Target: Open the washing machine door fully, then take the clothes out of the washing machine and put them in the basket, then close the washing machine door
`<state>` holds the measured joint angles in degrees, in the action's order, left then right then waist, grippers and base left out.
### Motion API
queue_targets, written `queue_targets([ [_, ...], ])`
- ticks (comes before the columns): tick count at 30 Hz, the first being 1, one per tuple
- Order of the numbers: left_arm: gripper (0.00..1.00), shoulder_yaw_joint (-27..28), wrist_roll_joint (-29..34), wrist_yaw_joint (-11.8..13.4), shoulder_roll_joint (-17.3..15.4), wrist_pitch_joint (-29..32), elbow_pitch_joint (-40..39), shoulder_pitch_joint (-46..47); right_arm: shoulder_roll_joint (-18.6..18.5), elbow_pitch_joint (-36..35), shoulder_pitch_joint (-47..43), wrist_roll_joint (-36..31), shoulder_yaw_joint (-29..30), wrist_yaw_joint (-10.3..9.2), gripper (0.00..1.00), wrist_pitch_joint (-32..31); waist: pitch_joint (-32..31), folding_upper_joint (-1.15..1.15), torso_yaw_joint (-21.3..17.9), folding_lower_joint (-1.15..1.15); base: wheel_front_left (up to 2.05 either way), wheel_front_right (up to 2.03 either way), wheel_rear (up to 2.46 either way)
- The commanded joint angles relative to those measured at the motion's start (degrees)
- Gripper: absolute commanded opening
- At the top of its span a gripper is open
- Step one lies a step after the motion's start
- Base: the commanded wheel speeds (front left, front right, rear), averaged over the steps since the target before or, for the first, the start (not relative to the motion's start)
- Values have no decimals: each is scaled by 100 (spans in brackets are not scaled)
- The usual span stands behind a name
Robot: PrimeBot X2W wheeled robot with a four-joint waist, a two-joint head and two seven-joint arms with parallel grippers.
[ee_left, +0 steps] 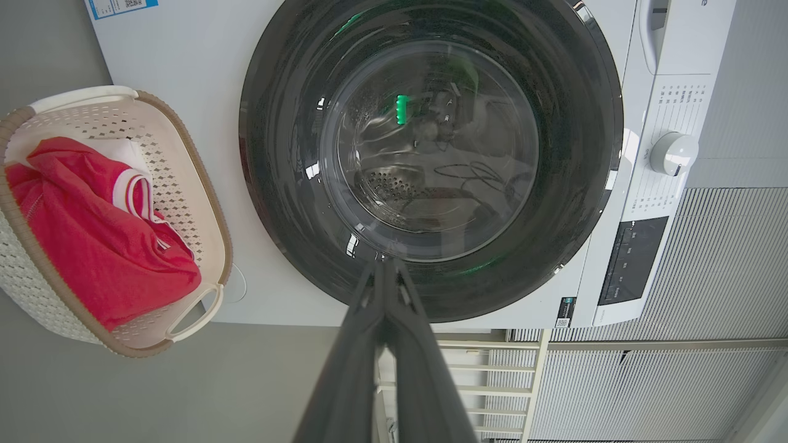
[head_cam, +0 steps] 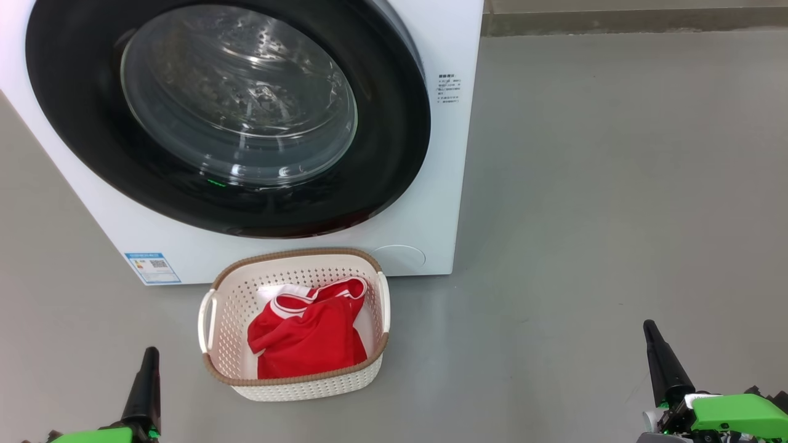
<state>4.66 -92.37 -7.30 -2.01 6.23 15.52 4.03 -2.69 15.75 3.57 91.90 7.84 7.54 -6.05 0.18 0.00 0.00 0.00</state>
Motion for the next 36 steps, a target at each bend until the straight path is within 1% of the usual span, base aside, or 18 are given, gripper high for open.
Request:
queue_targets([
  [1,0,191,25,-19,-88,29,-148,216,-19,-172,262,22,-126,-5,0,-49,0,0,0,0,0,0,0],
  [36,0,192,25,-19,-88,30,-148,216,-19,-172,261,23,-127,-5,0,-47,0,0,0,0,0,0,0],
])
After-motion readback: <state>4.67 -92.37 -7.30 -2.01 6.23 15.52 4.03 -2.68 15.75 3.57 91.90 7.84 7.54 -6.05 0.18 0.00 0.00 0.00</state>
